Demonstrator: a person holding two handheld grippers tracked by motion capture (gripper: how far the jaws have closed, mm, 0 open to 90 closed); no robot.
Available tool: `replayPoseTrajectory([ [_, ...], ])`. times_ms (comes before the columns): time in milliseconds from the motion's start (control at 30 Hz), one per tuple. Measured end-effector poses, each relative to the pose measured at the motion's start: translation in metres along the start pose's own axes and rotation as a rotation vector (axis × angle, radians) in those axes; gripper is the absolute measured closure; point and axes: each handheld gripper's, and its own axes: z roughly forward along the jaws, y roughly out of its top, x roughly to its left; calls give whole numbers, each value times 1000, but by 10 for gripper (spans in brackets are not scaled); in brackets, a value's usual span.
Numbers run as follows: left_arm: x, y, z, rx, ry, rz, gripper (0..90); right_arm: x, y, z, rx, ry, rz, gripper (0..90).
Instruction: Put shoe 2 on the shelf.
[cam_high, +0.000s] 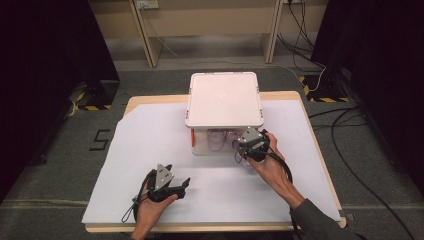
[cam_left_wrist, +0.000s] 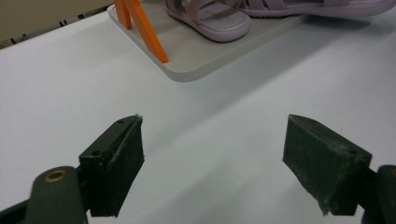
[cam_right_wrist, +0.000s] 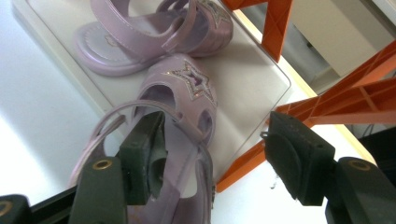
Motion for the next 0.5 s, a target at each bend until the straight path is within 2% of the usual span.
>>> replayPoseTrajectory([
  [200,0,0,-1,-1,0,0,197,-6,-11,-22,-52,66,20,391],
  [300,-1,1,-1,-4,0,2,197,-10,-19,-32,-89,121,62,395],
  [400,0,0,-1,-3,0,2,197,-11,-29,-39,-135,189,83,400],
  [500,0,1,-1,-2,1,3,197,-9,-38,-44,-160,242,82,404],
])
